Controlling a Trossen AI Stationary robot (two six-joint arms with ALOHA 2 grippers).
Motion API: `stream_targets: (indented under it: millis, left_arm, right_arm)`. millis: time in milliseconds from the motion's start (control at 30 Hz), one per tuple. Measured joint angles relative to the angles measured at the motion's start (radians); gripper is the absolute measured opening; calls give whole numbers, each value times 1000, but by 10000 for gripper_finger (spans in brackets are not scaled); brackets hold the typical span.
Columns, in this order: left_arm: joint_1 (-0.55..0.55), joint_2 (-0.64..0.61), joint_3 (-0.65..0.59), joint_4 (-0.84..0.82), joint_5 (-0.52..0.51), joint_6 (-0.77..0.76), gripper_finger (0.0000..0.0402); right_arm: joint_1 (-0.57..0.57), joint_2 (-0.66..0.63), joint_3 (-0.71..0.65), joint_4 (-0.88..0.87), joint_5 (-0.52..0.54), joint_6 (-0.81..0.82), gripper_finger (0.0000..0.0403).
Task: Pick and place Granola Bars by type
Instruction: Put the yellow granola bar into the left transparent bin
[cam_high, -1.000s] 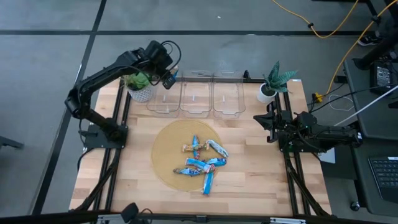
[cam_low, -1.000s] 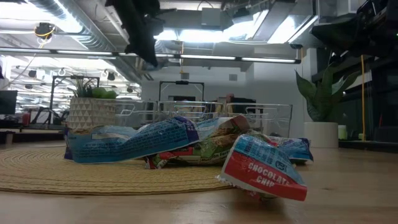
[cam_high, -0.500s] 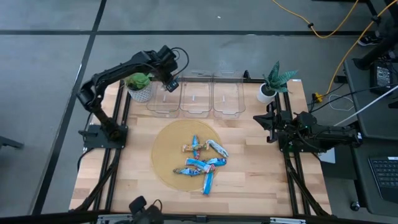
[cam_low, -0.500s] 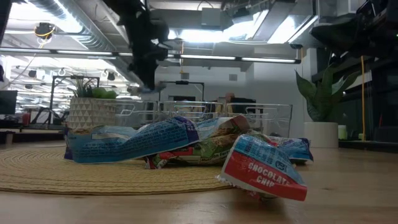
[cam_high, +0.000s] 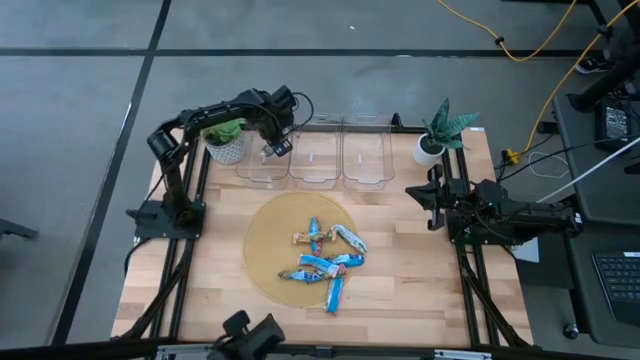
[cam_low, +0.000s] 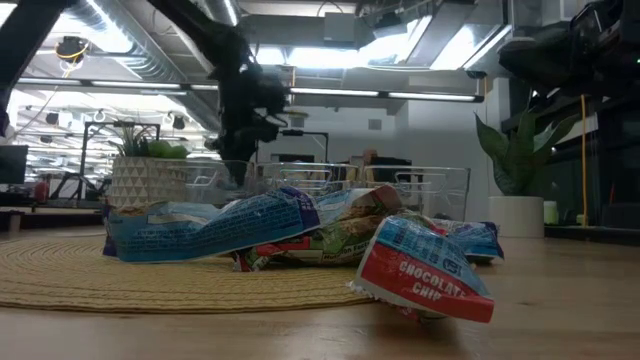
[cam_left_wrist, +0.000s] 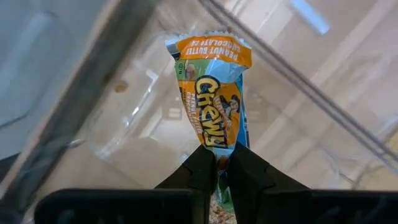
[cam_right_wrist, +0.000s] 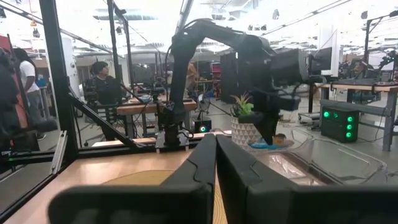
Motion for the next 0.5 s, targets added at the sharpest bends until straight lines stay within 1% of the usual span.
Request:
stream_targets:
  millis: [200,500]
  left_arm:
    - [2,58,0,0,-1,3,31]
    - [2,74,0,10,-3,3,32]
  right_arm:
    - [0,0,0,0,0,0,16]
    - [0,0,0,-5,0,0,16]
